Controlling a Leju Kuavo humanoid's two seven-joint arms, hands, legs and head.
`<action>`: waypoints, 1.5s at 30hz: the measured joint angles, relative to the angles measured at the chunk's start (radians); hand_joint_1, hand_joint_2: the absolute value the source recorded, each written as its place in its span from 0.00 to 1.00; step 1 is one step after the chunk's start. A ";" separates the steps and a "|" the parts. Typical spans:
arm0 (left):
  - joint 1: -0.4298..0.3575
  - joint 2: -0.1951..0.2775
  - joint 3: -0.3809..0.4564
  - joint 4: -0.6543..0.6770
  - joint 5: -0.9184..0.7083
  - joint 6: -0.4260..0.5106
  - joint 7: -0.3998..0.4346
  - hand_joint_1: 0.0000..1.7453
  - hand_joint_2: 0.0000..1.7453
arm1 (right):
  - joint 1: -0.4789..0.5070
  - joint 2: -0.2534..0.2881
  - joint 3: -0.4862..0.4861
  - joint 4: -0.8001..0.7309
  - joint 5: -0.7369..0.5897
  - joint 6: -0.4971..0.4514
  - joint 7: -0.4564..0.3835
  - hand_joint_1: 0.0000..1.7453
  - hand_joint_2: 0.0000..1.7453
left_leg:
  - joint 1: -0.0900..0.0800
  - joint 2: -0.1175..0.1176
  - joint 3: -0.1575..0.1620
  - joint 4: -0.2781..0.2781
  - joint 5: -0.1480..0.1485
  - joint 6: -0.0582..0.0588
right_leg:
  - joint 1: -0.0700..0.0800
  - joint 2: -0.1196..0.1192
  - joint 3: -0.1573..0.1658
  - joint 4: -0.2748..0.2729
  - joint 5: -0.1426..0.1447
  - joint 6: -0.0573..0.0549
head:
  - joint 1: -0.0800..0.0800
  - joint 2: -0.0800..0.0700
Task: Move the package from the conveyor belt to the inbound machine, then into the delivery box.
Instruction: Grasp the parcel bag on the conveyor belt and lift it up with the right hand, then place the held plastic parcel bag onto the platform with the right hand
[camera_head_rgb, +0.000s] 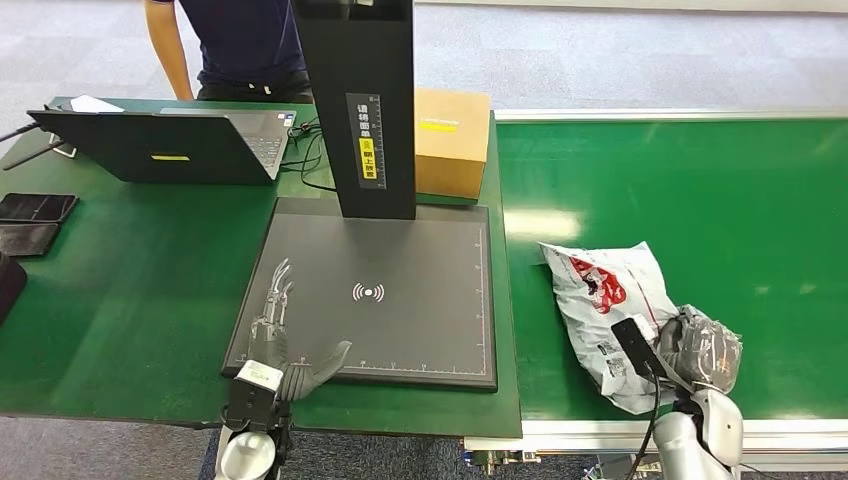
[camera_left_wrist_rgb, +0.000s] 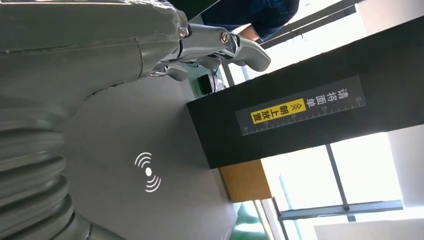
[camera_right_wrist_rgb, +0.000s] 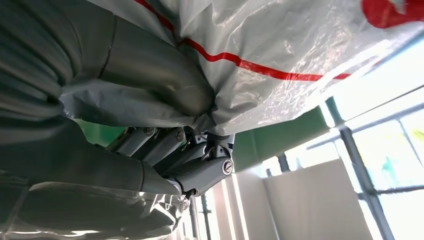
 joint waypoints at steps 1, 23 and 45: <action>-0.001 0.000 0.000 0.001 0.003 0.002 0.000 0.00 1.00 | 0.009 0.007 0.014 -0.029 -0.009 -0.009 -0.011 1.00 1.00 | 0.000 0.000 0.000 0.000 0.000 0.000 | 0.000 0.000 0.000 0.000 0.000 0.000 | 0.000 0.000; -0.004 0.018 -0.046 0.006 0.069 0.068 0.000 0.00 1.00 | 0.101 0.078 0.386 -0.539 -0.057 -0.138 -0.098 1.00 1.00 | 0.000 0.000 -0.002 0.000 0.000 0.000 | 0.000 -0.001 -0.002 0.001 -0.001 0.000 | 0.000 0.000; -0.062 0.051 -0.160 0.057 0.171 0.130 0.000 0.00 1.00 | -0.490 0.032 0.675 -0.219 -0.168 0.002 -0.042 1.00 1.00 | 0.000 0.000 -0.003 0.000 0.003 -0.001 | 0.001 0.000 -0.004 0.003 0.001 -0.001 | 0.000 0.000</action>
